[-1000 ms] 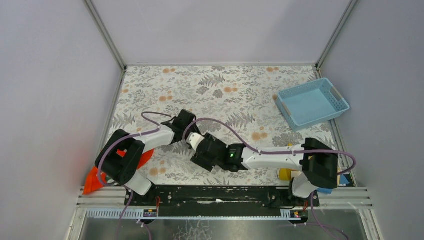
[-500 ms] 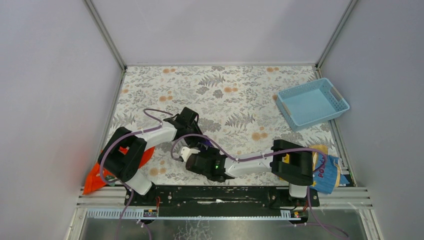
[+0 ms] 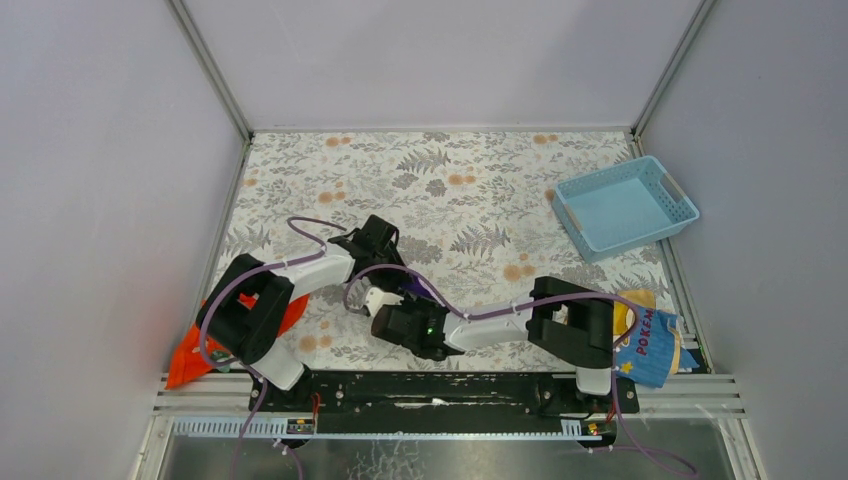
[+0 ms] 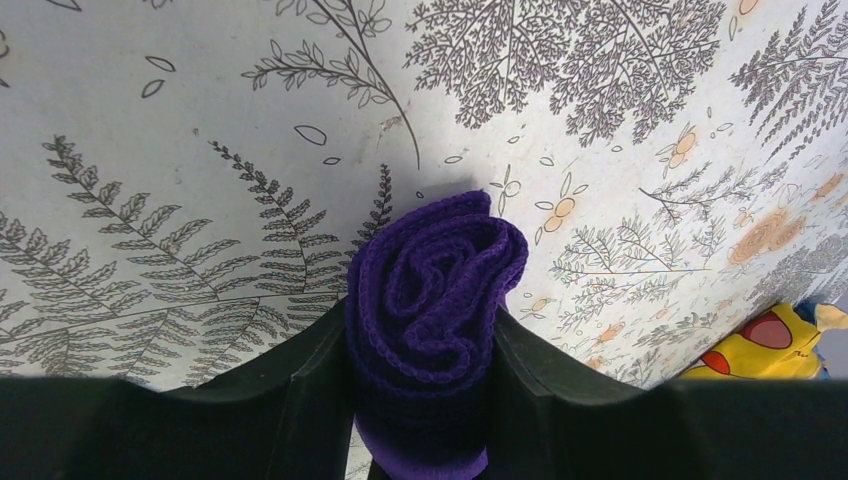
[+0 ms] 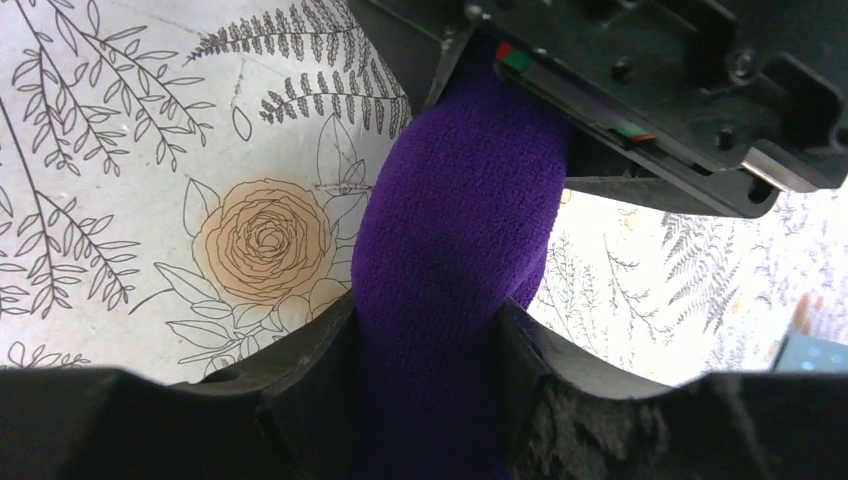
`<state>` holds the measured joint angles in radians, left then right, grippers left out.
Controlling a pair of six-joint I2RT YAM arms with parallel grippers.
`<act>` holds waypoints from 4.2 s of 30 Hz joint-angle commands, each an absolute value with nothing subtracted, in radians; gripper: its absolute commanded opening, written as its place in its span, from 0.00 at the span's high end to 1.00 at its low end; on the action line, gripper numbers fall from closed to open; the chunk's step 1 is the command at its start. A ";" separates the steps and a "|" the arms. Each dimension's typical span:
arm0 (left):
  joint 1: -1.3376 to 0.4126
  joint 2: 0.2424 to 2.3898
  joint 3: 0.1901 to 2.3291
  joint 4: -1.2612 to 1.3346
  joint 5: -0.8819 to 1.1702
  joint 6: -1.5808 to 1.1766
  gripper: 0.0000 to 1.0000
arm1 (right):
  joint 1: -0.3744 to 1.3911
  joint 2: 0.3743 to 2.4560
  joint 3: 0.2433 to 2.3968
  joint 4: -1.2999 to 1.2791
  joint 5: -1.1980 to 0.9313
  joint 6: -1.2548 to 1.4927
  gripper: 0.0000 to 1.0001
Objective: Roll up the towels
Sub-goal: Pick up the towel at the center of the board, then place the towel in the bin.
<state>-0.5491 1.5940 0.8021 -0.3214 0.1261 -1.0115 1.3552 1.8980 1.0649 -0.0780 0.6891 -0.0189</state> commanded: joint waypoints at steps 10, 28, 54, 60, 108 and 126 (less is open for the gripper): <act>-0.547 1.600 0.858 -0.545 -0.012 -0.933 0.39 | 1.253 1.836 0.920 -0.169 0.299 0.089 0.79; -0.267 1.489 1.181 -0.728 -0.165 -0.621 0.13 | 1.033 1.377 0.970 -0.444 0.357 0.007 0.85; -0.268 1.093 0.977 -0.675 -0.260 -0.437 0.00 | 0.049 1.450 1.019 0.145 0.428 -1.040 0.80; -0.268 1.099 0.977 -0.682 -0.308 -0.444 0.00 | 0.003 1.618 0.968 0.228 0.363 -1.107 0.80; -0.249 1.132 0.979 -0.690 -0.341 -0.456 0.00 | -0.160 1.879 1.154 -0.450 -0.512 -0.768 0.59; -0.249 1.131 0.979 -0.690 -0.339 -0.456 0.00 | -0.161 1.761 1.245 -0.472 -0.463 -0.710 0.32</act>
<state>-0.2558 1.1294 0.9844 -0.7116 -0.3187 -0.4557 -0.1711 1.8301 1.2087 -0.4301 -0.4614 -0.7506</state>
